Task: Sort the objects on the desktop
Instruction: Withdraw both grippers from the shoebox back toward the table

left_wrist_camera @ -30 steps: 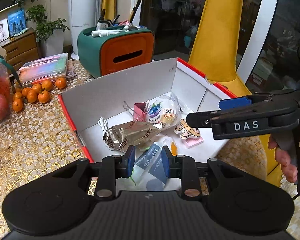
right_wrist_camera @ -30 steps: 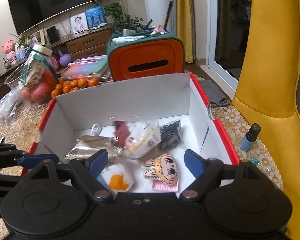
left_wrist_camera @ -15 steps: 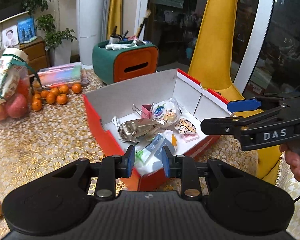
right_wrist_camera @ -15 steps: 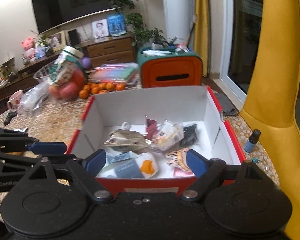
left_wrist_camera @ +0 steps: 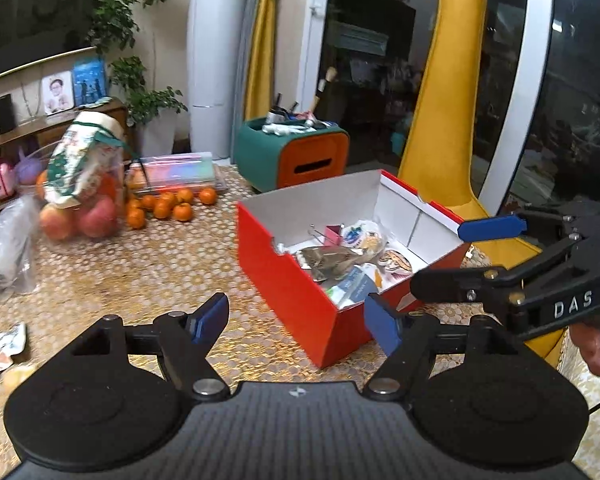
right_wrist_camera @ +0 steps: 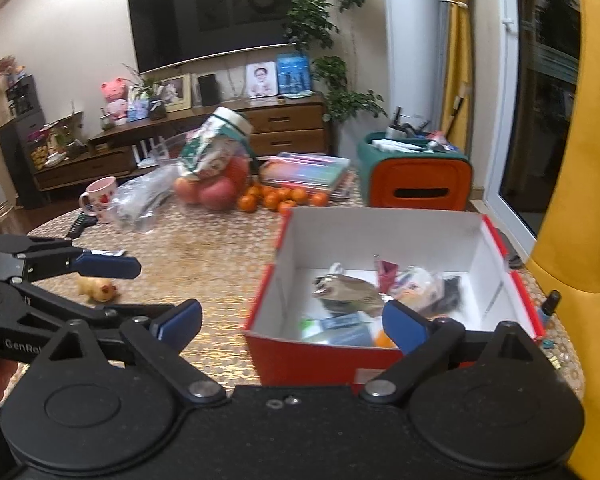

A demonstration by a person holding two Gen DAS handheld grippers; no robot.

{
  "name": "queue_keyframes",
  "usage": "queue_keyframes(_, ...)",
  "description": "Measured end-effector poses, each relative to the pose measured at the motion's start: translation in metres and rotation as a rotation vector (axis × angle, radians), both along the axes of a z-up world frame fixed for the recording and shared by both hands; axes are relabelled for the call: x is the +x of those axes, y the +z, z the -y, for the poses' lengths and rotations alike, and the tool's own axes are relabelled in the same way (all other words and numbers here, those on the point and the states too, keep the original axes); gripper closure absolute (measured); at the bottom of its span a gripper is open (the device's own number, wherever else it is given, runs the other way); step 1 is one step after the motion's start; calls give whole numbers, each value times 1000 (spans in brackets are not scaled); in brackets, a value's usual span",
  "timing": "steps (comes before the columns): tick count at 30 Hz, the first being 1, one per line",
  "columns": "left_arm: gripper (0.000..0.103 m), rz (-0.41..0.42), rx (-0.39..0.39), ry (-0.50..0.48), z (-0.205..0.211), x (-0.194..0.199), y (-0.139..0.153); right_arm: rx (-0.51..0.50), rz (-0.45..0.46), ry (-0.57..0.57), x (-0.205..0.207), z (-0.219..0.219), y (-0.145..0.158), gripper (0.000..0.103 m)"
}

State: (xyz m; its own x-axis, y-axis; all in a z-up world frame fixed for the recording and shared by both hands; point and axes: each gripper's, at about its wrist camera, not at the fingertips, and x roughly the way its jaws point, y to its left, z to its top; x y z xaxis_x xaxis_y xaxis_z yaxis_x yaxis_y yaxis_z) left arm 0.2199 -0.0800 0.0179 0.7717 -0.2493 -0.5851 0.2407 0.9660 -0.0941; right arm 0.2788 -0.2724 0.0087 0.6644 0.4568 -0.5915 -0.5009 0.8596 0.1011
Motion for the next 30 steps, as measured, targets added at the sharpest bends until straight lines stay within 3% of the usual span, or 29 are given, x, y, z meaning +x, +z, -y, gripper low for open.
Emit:
queue_keyframes(16,20,41,-11,132,-110,-52,-3,-10,11,92,-39,-102,-6,2)
queue_keyframes(28,16,-1,-25,209,-191,-50,-34,-61,10,88,-47,-173,-36,2)
queue_keyframes(30,11,-6,-26,214,-203,-47,-39,-68,14,81,-46,-183,-41,2)
